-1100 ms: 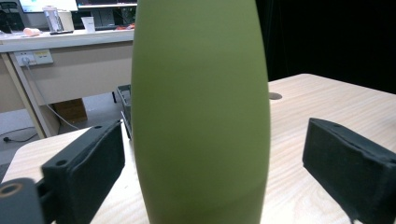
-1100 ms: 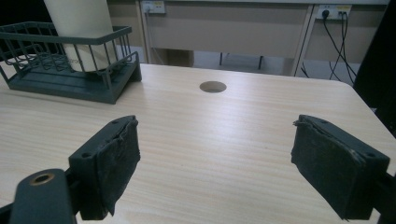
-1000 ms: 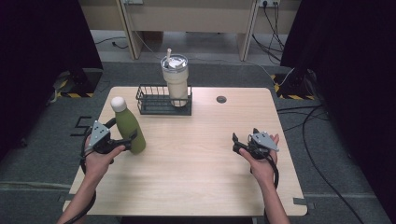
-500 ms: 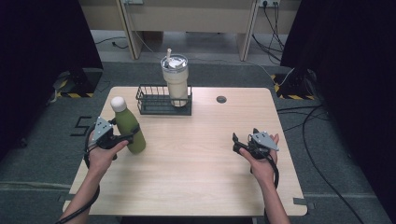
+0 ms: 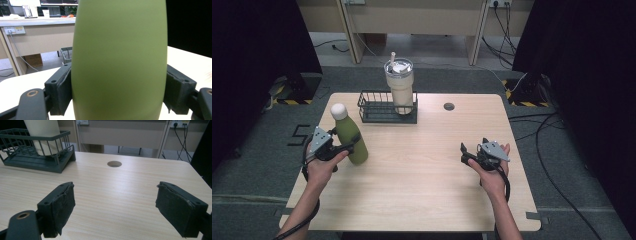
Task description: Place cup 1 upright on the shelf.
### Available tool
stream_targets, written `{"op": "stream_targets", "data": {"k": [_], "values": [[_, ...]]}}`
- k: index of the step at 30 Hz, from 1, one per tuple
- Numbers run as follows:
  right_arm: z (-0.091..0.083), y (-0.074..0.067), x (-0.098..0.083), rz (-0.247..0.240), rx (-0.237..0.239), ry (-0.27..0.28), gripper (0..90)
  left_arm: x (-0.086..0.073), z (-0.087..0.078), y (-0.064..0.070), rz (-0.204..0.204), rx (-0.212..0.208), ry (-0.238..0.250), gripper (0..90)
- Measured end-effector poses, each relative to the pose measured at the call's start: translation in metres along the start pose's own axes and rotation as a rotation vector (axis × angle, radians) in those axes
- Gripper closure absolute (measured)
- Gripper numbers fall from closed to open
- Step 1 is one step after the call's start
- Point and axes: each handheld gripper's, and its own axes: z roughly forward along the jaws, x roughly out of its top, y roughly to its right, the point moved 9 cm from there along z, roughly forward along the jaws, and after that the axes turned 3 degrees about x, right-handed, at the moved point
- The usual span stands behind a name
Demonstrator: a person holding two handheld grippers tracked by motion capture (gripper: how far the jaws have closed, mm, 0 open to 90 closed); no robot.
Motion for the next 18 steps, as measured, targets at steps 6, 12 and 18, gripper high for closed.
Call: {"op": "stream_targets", "data": {"k": [6, 12, 18], "values": [[0.001, 0.000, -0.002, 0.007, -0.001, -0.004, 15.5, 0.001, 0.001, -0.001, -0.006, 0.013, 0.008, 21.4], [0.000, 0.001, -0.002, 0.015, -0.004, -0.001, 15.5, 0.006, 0.000, -0.002, -0.019, 0.024, 0.022, 21.6], [0.001, 0.001, -0.002, 0.009, -0.004, -0.002, 15.5, 0.018, -0.001, 0.000, 0.001, 0.029, 0.033, 21.7]]}}
